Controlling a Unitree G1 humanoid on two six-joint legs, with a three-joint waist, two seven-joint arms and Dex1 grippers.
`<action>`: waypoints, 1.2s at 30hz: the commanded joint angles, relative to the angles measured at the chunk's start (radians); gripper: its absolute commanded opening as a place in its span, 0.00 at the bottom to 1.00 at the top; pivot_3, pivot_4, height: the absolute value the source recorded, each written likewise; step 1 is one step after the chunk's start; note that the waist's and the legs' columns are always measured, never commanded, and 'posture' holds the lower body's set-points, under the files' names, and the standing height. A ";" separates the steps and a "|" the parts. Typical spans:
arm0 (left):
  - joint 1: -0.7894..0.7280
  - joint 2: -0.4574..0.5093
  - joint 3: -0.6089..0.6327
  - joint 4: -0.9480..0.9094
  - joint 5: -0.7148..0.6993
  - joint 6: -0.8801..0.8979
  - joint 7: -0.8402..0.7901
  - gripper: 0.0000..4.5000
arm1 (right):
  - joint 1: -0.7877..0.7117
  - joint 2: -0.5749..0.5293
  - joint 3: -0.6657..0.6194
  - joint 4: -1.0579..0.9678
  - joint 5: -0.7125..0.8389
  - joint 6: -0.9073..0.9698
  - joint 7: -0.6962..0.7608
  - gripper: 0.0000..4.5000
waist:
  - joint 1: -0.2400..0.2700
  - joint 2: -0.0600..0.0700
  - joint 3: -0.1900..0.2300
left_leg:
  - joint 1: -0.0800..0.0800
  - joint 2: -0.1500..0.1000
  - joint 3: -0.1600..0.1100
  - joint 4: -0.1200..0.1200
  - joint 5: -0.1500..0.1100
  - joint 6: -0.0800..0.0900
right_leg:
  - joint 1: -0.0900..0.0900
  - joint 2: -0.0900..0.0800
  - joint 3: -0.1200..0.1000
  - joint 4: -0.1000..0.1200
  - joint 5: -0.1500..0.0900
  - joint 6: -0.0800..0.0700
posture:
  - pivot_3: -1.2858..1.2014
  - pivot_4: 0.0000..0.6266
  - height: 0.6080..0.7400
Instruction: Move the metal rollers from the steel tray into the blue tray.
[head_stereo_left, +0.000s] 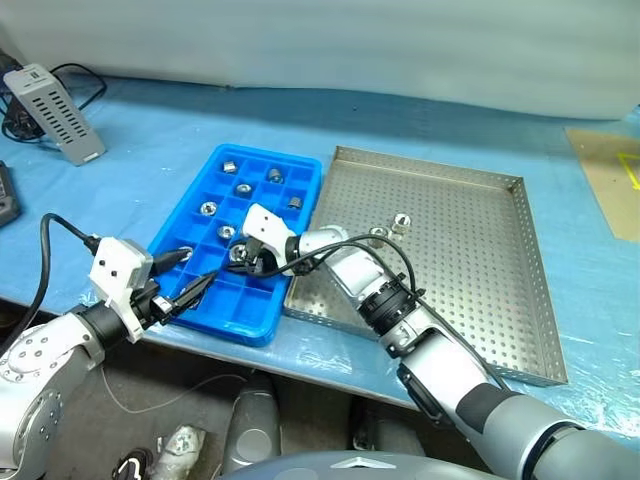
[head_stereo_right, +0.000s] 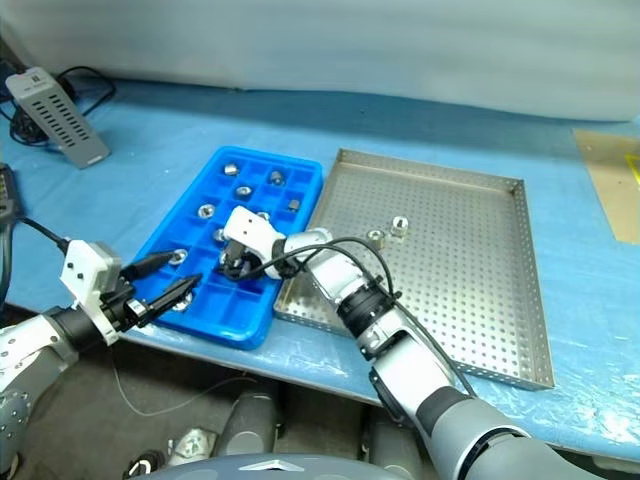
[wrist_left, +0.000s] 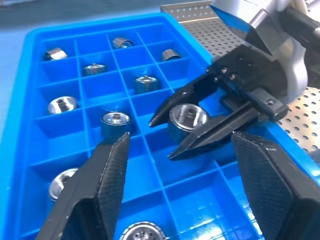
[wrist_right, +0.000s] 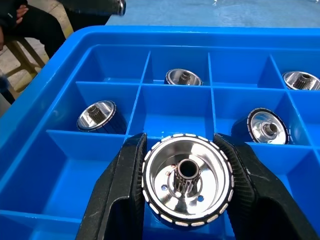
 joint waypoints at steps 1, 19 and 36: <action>-0.031 0.027 0.005 0.006 -0.013 -0.002 -0.008 0.76 | 0.009 0.009 0.012 -0.007 -0.019 -0.032 -0.003 0.37 | 0.001 0.000 0.000 | 0.000 0.000 0.000 0.000 0.000 0.000 | 0.000 0.000 0.000 0.000 0.000 0.000 | 0.65 0.24 1.00; -0.111 0.008 -0.073 0.056 -0.001 -0.019 0.003 0.76 | -0.072 0.012 -0.077 0.032 0.004 -0.057 0.012 0.89 | -0.002 0.000 0.000 | 0.000 0.000 0.000 0.001 0.001 -0.002 | -0.001 0.001 0.000 0.004 0.001 -0.001 | 0.64 0.24 1.00; -0.385 -0.086 -0.277 0.292 0.089 -0.094 0.010 0.76 | -0.137 -0.343 -0.417 0.027 0.072 -0.103 -0.181 0.89 | -0.025 0.000 0.000 | -0.001 -0.001 0.008 0.010 0.005 -0.007 | -0.002 0.001 0.001 0.014 0.001 -0.002 | 0.57 0.24 1.00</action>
